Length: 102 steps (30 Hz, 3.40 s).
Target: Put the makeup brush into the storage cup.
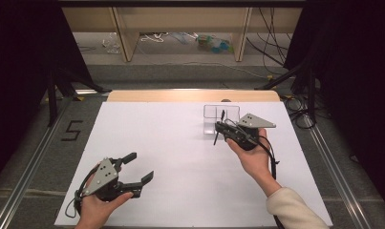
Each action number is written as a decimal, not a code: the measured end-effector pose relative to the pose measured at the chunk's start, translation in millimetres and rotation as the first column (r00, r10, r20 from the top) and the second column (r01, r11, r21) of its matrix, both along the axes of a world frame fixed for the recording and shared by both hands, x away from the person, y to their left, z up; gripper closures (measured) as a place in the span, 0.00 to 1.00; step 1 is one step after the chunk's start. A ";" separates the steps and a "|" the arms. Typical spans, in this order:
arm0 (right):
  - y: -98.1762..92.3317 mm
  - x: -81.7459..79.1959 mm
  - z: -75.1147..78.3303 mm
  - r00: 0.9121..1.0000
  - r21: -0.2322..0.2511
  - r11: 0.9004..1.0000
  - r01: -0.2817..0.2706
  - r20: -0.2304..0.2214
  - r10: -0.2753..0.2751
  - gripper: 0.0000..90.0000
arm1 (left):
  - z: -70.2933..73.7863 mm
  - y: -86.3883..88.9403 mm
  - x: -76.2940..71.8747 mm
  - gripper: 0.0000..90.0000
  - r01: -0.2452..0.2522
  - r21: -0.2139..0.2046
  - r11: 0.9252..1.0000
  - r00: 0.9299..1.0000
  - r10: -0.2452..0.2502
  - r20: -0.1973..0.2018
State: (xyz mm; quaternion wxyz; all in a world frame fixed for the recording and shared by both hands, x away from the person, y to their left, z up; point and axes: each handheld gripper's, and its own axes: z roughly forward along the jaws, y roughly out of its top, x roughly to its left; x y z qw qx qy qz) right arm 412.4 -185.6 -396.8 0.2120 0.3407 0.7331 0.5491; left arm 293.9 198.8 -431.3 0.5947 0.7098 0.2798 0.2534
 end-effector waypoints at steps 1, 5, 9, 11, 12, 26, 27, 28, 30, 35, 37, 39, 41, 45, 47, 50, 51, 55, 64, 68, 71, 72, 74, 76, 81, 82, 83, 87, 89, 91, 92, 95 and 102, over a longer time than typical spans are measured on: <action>0.0 0.0 0.3 1.000 -0.003 1.000 0.003 -0.004 -0.003 0.95 | 0.0 0.0 0.0 0.19 0.000 0.000 1.000 1.000 0.000 0.000; 0.0 1.1 0.6 1.000 -0.008 1.000 0.004 -0.010 -0.004 0.95 | 0.0 0.0 -0.1 0.19 0.000 0.000 1.000 1.000 0.000 0.000; 0.0 2.2 1.1 1.000 -0.012 1.000 0.005 -0.004 -0.005 0.95 | -0.1 -0.1 0.1 0.19 0.000 -0.003 1.000 1.000 0.000 -0.001; 0.1 3.0 1.0 1.000 -0.012 1.000 0.004 0.000 -0.004 0.95 | -0.1 -0.1 0.0 0.19 0.000 -0.003 1.000 1.000 0.000 -0.002; 0.5 3.2 0.8 1.000 -0.006 1.000 0.001 -0.004 -0.001 0.95 | -0.2 -0.3 -0.3 0.19 -0.001 -0.008 1.000 1.000 0.001 -0.006; 1.9 6.5 1.3 1.000 -0.019 1.000 0.006 0.000 -0.006 0.95 | -0.3 -0.4 0.3 0.19 0.002 -0.003 1.000 1.000 -0.002 -0.004; 2.1 6.7 1.4 1.000 -0.019 1.000 0.009 -0.001 -0.009 0.95 | -0.3 -0.5 0.2 0.19 0.001 -0.004 1.000 1.000 -0.001 -0.005; 2.1 7.0 1.4 1.000 -0.019 1.000 0.010 0.001 -0.010 0.95 | -0.4 -0.5 0.3 0.19 0.002 -0.003 1.000 1.000 -0.002 -0.004; 2.4 7.7 1.3 1.000 -0.017 1.000 0.012 0.005 -0.012 0.95 | -0.4 -0.5 0.3 0.19 0.001 -0.004 1.000 1.000 -0.001 -0.005; 2.7 9.2 1.7 1.000 -0.012 1.000 0.009 0.005 -0.009 0.95 | -0.4 -0.5 0.3 0.19 0.001 -0.003 1.000 1.000 -0.001 -0.006; 2.9 10.0 1.9 1.000 -0.013 1.000 0.009 0.012 -0.009 0.95 | -0.4 -0.4 0.3 0.19 0.001 -0.002 1.000 1.000 -0.001 -0.005; 2.7 10.0 2.5 1.000 -0.017 1.000 0.009 0.008 -0.009 0.95 | -0.4 -0.4 0.3 0.19 0.001 -0.002 1.000 1.000 -0.001 -0.005; 2.6 10.9 2.7 1.000 -0.018 1.000 0.008 0.016 -0.008 0.95 | -0.4 -0.4 0.2 0.19 0.001 -0.002 1.000 1.000 -0.001 -0.005; 2.6 11.1 3.5 1.000 -0.019 1.000 0.013 0.009 -0.013 0.95 | -0.4 -0.4 0.2 0.19 0.001 -0.001 1.000 1.000 -0.001 -0.005; 3.8 10.8 3.5 1.000 -0.005 1.000 0.012 -0.009 -0.012 0.95 | -0.4 -0.4 0.2 0.19 0.001 -0.001 1.000 1.000 -0.001 -0.004; 3.0 12.5 4.1 1.000 -0.015 1.000 0.014 0.012 -0.014 0.95 | -0.3 -0.3 0.2 0.19 0.001 0.000 1.000 1.000 -0.001 -0.003; 3.1 12.9 4.5 1.000 -0.016 1.000 0.013 0.013 -0.013 0.95 | -0.3 -0.3 0.2 0.19 0.001 0.000 1.000 1.000 -0.001 -0.004; 4.9 13.1 5.6 1.000 -0.005 1.000 0.012 -0.010 -0.012 0.95 | -0.3 -0.3 0.2 0.19 0.000 0.000 1.000 1.000 0.000 -0.004; 5.8 15.8 7.7 1.000 -0.015 1.000 0.018 0.009 -0.018 0.95 | -0.3 -0.3 0.1 0.19 0.000 -0.001 1.000 1.000 0.000 -0.005; 5.9 17.6 7.4 1.000 -0.012 1.000 0.018 0.022 -0.018 0.95 | -0.3 -0.3 0.2 0.19 0.001 0.001 1.000 1.000 -0.001 -0.003; 5.9 18.8 8.0 1.000 -0.012 1.000 0.015 0.024 -0.015 0.95 | -0.3 -0.3 0.2 0.19 0.001 0.001 1.000 1.000 -0.001 -0.002; 6.2 18.5 8.3 1.000 -0.009 1.000 0.017 0.014 -0.017 0.95 | -0.3 -0.3 0.2 0.19 0.000 -0.001 1.000 1.000 0.000 -0.003; 6.3 18.3 8.9 1.000 -0.011 1.000 0.021 -0.002 -0.021 0.95 | -0.4 -0.3 0.2 0.19 0.001 0.000 1.000 1.000 -0.001 -0.004; 6.1 20.2 8.7 0.999 -0.014 1.000 0.026 0.020 -0.026 0.95 | -0.3 -0.3 0.2 0.19 0.001 0.000 1.000 1.000 -0.001 -0.003; 6.3 21.9 8.8 1.000 -0.008 1.000 0.022 0.013 -0.022 0.95 | -0.4 -0.3 0.1 0.19 0.000 -0.001 1.000 1.000 0.000 -0.004; 6.1 22.3 9.0 1.000 -0.010 1.000 0.022 0.018 -0.021 0.95 | -0.4 -0.3 0.2 0.19 0.001 0.000 1.000 1.000 -0.001 -0.004; 6.4 22.3 9.3 1.000 -0.006 1.000 0.023 0.010 -0.023 0.95 | -0.4 -0.3 0.2 0.19 0.000 0.000 1.000 1.000 0.000 -0.004; 6.9 23.3 10.2 0.999 -0.006 1.000 0.029 0.016 -0.029 0.95 | -0.6 -0.7 -0.3 0.19 -0.003 -0.007 1.000 1.000 0.003 -0.011; 6.5 24.3 10.6 0.999 -0.010 1.000 0.027 0.024 -0.027 0.95 | -0.6 -0.5 -0.1 0.19 -0.001 -0.004 1.000 1.000 0.001 -0.008; 6.8 25.0 10.9 0.999 -0.009 1.000 0.029 0.024 -0.029 0.95 | -0.4 -0.3 0.2 0.19 0.000 0.001 1.000 1.000 0.000 -0.004; 6.9 25.3 11.1 0.999 -0.008 1.000 0.029 0.025 -0.029 0.95 | -0.4 -0.3 0.2 0.19 0.000 0.000 1.000 1.000 0.000 -0.004; 7.3 26.7 11.1 0.999 -0.005 1.000 0.030 0.033 -0.030 0.95 | -0.6 -0.5 0.0 0.19 -0.001 -0.003 1.000 1.000 0.001 -0.007; 7.6 27.7 12.5 0.999 -0.004 0.999 0.035 0.007 -0.035 0.95 | -0.7 -0.7 -0.1 0.19 -0.002 -0.006 1.000 1.000 0.002 -0.010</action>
